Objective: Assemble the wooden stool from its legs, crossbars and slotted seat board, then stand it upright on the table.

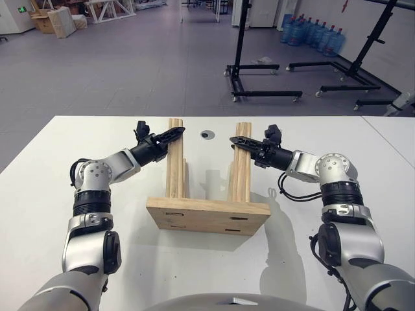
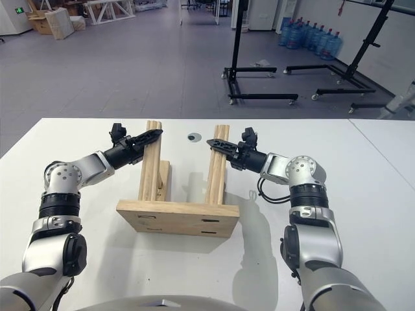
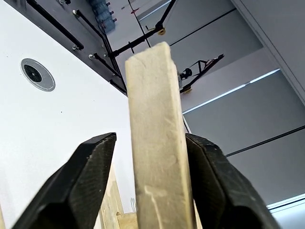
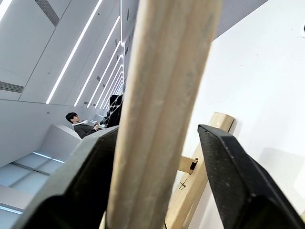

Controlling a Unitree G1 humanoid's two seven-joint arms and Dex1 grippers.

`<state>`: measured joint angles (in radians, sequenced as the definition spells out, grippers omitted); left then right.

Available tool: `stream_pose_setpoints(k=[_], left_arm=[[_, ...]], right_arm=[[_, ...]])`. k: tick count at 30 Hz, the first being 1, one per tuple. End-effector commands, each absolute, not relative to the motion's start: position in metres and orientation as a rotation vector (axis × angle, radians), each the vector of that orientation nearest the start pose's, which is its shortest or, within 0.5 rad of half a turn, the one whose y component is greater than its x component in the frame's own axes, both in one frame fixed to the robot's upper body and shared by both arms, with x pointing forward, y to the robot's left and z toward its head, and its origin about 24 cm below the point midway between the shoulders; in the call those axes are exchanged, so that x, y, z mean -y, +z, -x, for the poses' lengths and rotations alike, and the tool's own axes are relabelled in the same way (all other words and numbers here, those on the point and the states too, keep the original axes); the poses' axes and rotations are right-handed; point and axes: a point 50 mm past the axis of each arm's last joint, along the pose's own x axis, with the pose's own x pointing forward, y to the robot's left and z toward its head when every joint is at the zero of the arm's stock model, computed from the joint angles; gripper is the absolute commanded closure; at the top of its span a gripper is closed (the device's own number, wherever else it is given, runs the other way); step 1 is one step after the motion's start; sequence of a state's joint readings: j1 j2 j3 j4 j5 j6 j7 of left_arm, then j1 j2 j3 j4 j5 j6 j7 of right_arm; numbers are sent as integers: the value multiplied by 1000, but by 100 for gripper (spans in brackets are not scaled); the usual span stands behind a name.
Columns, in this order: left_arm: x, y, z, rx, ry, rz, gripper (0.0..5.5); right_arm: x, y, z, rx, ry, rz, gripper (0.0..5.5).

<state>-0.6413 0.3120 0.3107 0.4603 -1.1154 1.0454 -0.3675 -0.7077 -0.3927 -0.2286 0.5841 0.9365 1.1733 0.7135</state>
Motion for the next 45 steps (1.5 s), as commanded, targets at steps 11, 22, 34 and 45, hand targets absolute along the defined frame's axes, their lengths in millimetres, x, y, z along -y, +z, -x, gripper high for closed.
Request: stream_pose_setpoints(k=[11, 22, 34, 45], left_arm=[[-231, 175, -375, -124, -388, 874, 265], [-332, 129, -129, -460, -1000, -84, 265], [-240, 74, -168, -283, -1079, -314, 265], [-207, 71, -192, -187, -1130, -320, 265]], right_arm=[[227, 189, -379, -223, 645, -828, 202], [327, 127, -157, -601, 1164, 24, 202], [210, 88, -191, -371, 1187, -109, 202], [182, 68, -192, -452, 1232, -136, 202]])
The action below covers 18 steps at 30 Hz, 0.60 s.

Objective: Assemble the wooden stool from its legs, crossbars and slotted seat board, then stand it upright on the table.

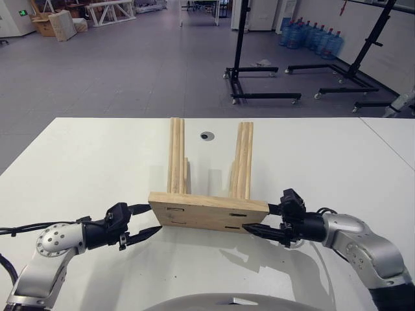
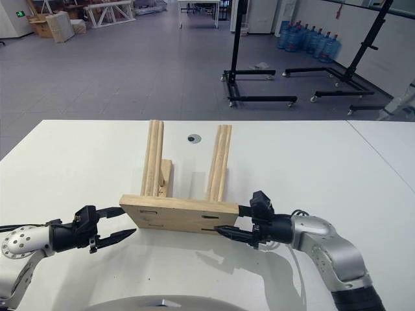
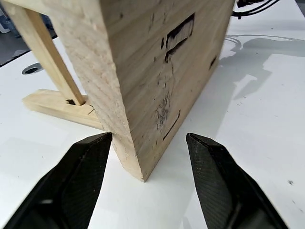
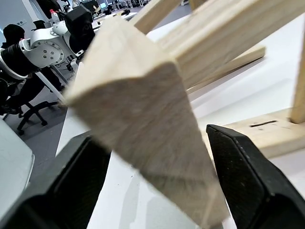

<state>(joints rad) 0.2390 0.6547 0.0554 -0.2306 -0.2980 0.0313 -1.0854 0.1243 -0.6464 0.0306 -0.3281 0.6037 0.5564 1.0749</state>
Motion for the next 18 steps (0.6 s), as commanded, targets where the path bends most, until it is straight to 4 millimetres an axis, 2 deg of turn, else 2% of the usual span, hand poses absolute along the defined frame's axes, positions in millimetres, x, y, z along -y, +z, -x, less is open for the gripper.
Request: stream_pose_setpoints(k=[1, 6, 9, 12, 18], left_arm=[[-205, 72, -194, -179, -1131, -313, 265], [-204, 74, -197, -176, -1138, -309, 265], [-216, 75, -198, -198, -1120, -331, 265], [-228, 82, -210, -191, -1107, -355, 265], [-207, 92, -232, -124, -1215, -366, 265]], right_arm=[[182, 66, -193, -461, 1231, -129, 202], [189, 62, -200, -484, 1215, -85, 202], [194, 63, -201, -484, 1215, -78, 202], [197, 63, -202, -484, 1214, -72, 202], [204, 69, -204, -476, 1213, -68, 202]])
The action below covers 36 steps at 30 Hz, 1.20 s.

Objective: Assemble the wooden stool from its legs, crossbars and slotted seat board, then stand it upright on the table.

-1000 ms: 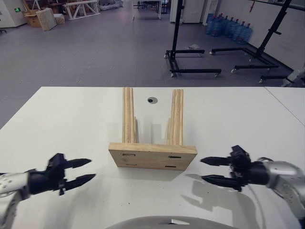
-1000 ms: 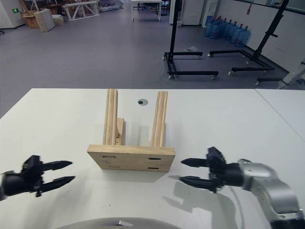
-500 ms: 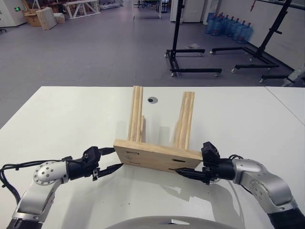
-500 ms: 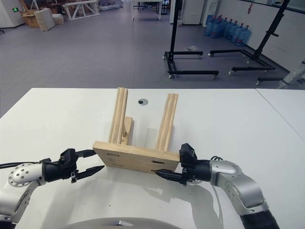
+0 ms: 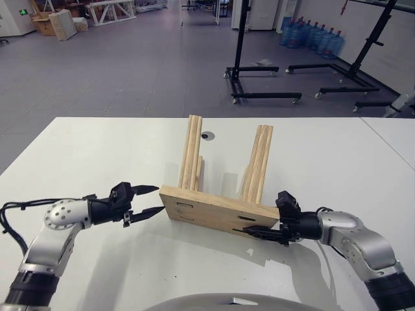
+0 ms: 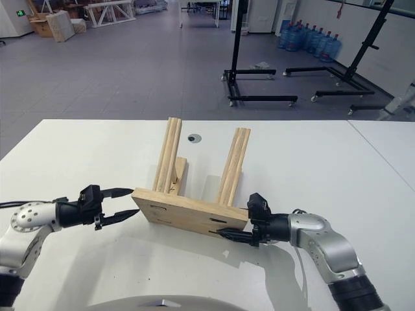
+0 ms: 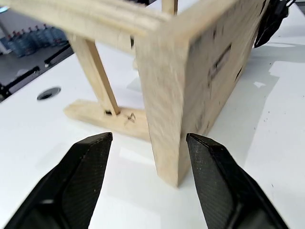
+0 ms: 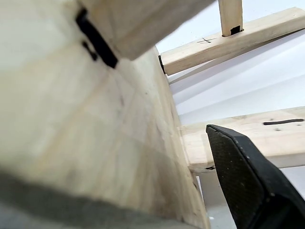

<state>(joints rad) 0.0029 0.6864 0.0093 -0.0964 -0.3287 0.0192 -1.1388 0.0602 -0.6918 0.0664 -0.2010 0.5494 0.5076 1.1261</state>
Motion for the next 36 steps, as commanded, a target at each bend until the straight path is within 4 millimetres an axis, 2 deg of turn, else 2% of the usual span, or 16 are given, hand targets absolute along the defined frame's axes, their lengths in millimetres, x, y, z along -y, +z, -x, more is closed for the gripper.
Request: stream_pose_setpoints(k=[1, 10, 15, 17, 21, 26, 29, 33, 36], left_arm=[[-204, 93, -232, -121, -1239, -355, 265], [-198, 69, -219, -227, -1363, -338, 265], [-189, 60, -206, -290, -1420, -246, 265], [-181, 61, -201, -287, -1444, -205, 265], [-172, 75, -203, -251, -1425, -91, 265], [-164, 109, -218, -253, -1368, 188, 317], [-160, 125, -229, -289, -1342, 316, 348], [-159, 131, -238, -354, -1278, 396, 359], [-159, 135, -251, -391, -1182, 474, 360]], right_arm=[[205, 70, -205, -474, 1216, -71, 202], [207, 74, -212, -470, 1229, -63, 202], [216, 72, -221, -490, 1199, -24, 282], [220, 73, -226, -497, 1188, -26, 304], [222, 77, -230, -541, 1209, -92, 306], [211, 111, -235, -579, 1360, -366, 308], [201, 142, -251, -584, 1434, -549, 325], [192, 180, -277, -560, 1470, -731, 351], [184, 190, -292, -581, 1435, -825, 359]])
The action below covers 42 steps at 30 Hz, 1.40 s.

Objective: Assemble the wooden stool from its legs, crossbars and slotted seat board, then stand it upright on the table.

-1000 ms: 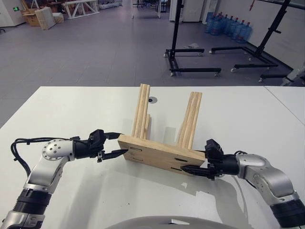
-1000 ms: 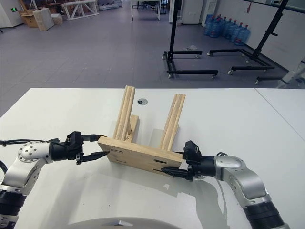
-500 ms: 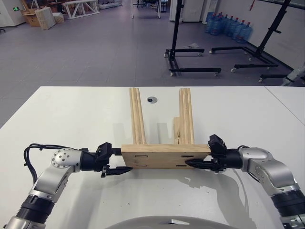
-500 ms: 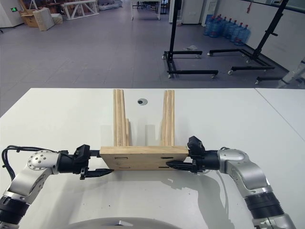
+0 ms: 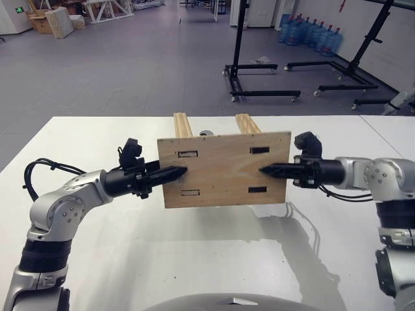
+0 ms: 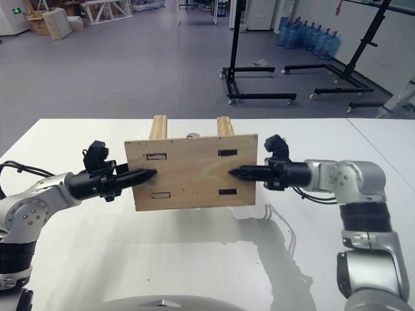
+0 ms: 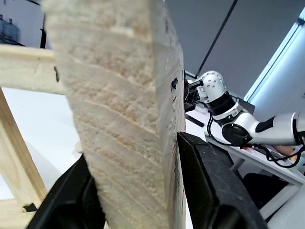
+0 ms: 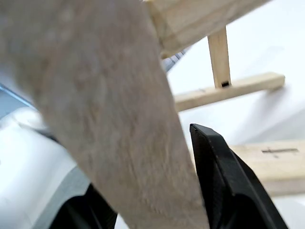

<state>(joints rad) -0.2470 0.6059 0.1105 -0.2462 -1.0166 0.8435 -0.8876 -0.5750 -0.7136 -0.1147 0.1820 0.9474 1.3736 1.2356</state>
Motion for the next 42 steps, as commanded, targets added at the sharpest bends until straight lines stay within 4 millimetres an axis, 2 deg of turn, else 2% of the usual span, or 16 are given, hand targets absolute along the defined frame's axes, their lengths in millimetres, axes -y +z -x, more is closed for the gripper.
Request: stream_pose_setpoints(k=[1, 4, 10, 14, 20, 25, 31, 40, 41, 42], left_arm=[[-161, 138, -259, -389, -1140, 526, 360], [-166, 147, -286, -418, -984, 698, 361], [-159, 163, -323, -510, -798, 789, 366], [-155, 172, -333, -541, -741, 830, 366], [-146, 173, -350, -563, -619, 898, 368], [-129, 160, -361, -602, -574, 946, 387], [-107, 135, -374, -647, -535, 986, 403], [-94, 115, -380, -669, -503, 998, 529], [-94, 114, -380, -671, -503, 997, 545], [-93, 113, -380, -673, -505, 997, 550]], right_arm=[[180, 192, -297, -588, 1412, -859, 361], [172, 192, -315, -615, 1304, -969, 374], [154, 181, -337, -683, 1109, -1101, 409], [148, 169, -346, -750, 964, -1141, 410], [131, 170, -369, -776, 753, -1188, 410], [117, 155, -378, -788, 633, -1178, 410], [108, 125, -381, -779, 554, -1095, 410], [101, 110, -379, -805, 544, -1050, 410], [101, 109, -379, -810, 545, -1051, 365], [101, 108, -379, -813, 542, -1052, 344]])
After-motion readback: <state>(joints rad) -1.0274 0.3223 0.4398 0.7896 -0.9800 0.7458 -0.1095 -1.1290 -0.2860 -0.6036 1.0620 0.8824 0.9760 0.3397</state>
